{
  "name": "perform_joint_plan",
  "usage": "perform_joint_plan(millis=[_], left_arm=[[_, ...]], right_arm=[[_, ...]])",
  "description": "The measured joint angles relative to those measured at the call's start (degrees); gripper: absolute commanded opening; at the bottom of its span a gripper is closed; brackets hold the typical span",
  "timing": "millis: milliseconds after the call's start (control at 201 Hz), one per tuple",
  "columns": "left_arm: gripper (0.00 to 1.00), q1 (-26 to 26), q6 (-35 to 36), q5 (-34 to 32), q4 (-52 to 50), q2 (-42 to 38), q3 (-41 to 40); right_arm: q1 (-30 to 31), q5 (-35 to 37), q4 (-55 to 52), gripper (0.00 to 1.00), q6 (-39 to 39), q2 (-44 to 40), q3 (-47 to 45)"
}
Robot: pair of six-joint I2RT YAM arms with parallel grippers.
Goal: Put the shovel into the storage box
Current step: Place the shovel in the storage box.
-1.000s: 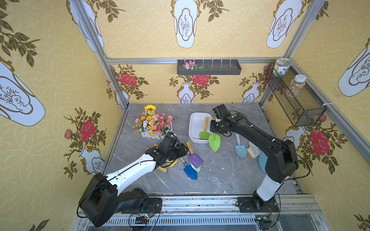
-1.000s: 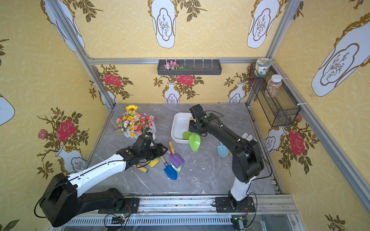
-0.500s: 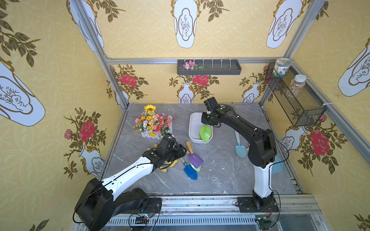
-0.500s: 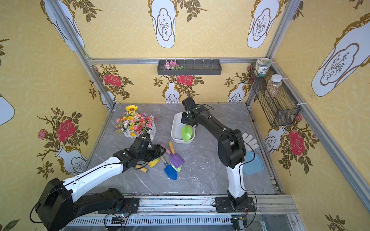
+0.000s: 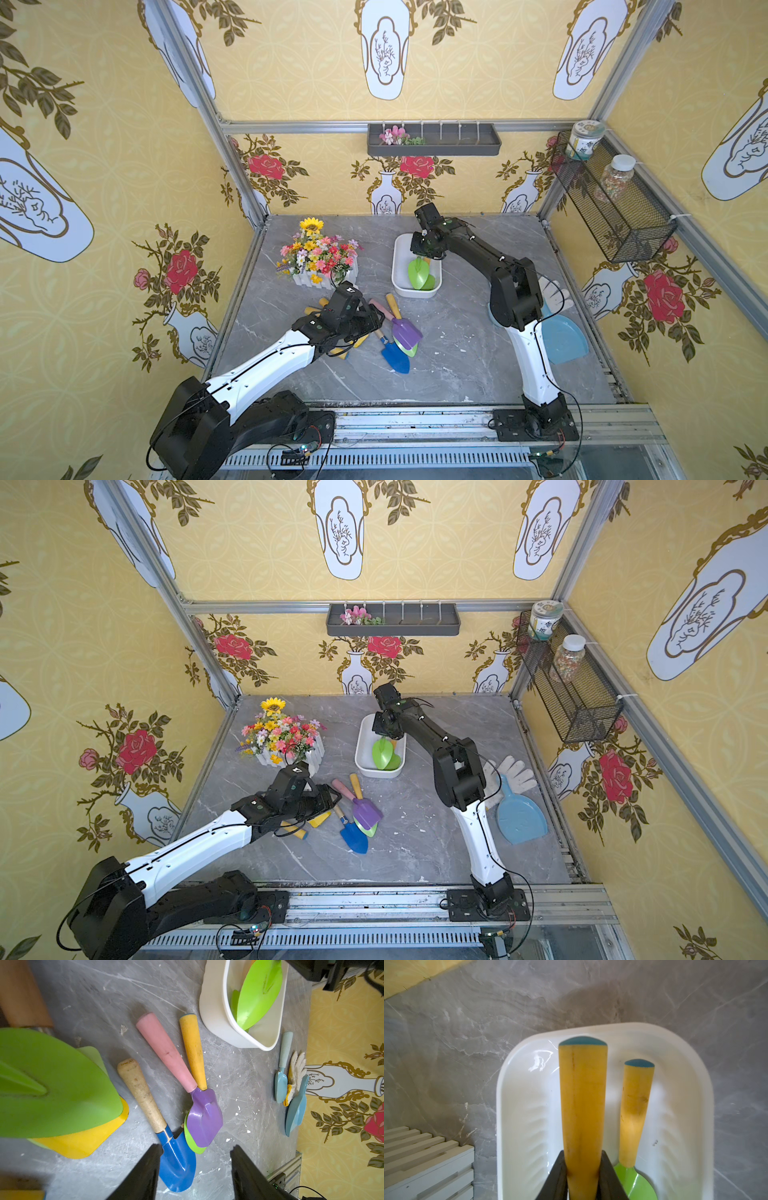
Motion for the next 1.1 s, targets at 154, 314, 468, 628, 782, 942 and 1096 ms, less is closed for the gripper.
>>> perform_joint_plan(millis=[154, 314, 468, 628, 782, 942, 1096], left_arm=[[0.59, 0.0, 0.0, 0.02, 0.11, 0.57, 0.0], [0.59, 0.0, 0.0, 0.04, 0.15, 0.61, -0.26], [0.59, 0.0, -0.04, 0.04, 0.11, 0.15, -0.66], [0.59, 0.0, -0.22, 0.04, 0.15, -0.07, -0.83], [0.59, 0.0, -0.22, 0.04, 0.17, -0.13, -0.94], [0.59, 0.0, -0.24, 0.02, 0.17, -0.76, -0.94], [0.58, 0.0, -0.83, -0.15, 0.11, -1.16, -1.14]], right_arm=[[-0.24, -0.68, -0.04, 0.21, 0.35, 1.66, 0.0], [-0.61, -1.25, 0.07, 0.25, 0.39, 2.93, 0.0], [-0.68, -1.33, 0.13, 0.39, 0.46, 3.15, -0.55], [-0.66, -1.29, -0.07, 0.46, 0.39, 2.43, -1.92], [-0.61, -0.98, 0.24, 0.46, 0.37, -0.92, -3.78], [-0.26, -0.31, 0.2, 0.46, 0.28, -4.07, -6.78], [0.46, 0.46, 0.42, 0.47, -0.55, -7.17, -10.25]])
